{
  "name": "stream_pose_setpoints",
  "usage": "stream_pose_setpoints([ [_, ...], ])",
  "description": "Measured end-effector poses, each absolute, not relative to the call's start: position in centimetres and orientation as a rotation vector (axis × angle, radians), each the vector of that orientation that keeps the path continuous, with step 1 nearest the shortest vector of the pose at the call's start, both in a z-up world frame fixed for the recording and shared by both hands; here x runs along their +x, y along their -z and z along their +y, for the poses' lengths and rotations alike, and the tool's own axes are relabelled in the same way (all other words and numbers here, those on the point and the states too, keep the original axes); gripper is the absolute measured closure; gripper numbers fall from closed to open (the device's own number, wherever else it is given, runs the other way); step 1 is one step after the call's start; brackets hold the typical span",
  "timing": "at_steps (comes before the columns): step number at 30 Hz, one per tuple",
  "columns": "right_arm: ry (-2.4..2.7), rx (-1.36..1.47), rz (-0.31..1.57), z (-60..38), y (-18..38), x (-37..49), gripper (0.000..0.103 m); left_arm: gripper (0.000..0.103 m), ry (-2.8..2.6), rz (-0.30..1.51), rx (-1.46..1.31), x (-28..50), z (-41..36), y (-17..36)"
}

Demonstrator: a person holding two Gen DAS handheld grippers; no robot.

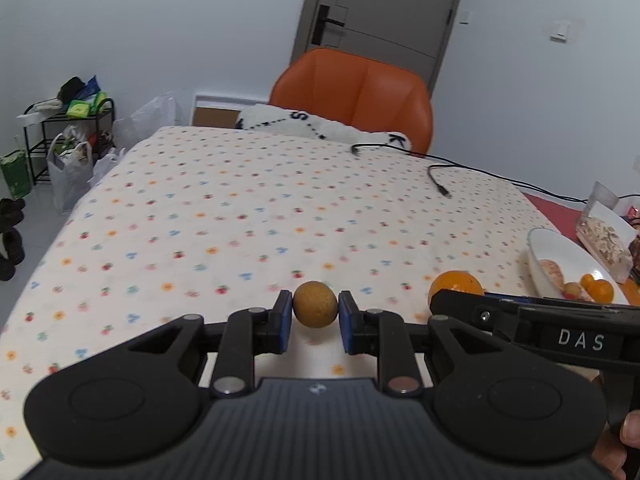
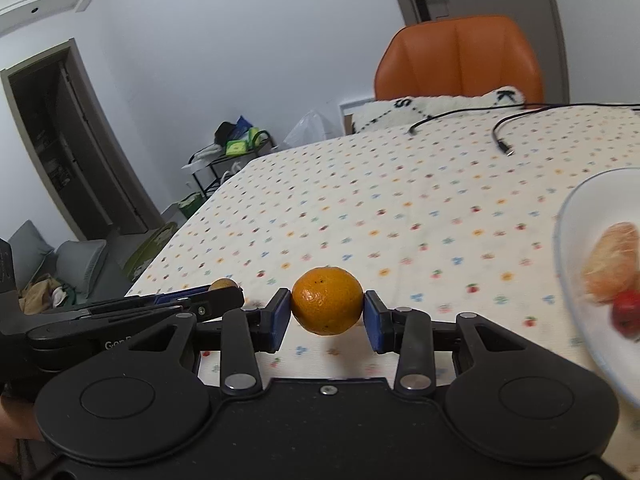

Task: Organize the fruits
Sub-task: 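Carry orange and kiwi to the white plate and release both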

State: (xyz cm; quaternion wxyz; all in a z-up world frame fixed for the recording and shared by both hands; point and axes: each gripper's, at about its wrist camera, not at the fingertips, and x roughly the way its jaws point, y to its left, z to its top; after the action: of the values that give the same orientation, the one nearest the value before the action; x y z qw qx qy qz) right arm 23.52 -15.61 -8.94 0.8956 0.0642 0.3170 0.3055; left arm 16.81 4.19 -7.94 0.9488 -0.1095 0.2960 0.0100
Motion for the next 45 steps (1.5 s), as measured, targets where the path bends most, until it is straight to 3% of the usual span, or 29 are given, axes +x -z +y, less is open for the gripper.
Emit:
stream_pose_setpoints([
  [45,-0.298,0.297,0.542,-34.1,8.5,24.6,0.066,0.08,0.202,0.553,-0.086,21.4,-10.6,4.7],
])
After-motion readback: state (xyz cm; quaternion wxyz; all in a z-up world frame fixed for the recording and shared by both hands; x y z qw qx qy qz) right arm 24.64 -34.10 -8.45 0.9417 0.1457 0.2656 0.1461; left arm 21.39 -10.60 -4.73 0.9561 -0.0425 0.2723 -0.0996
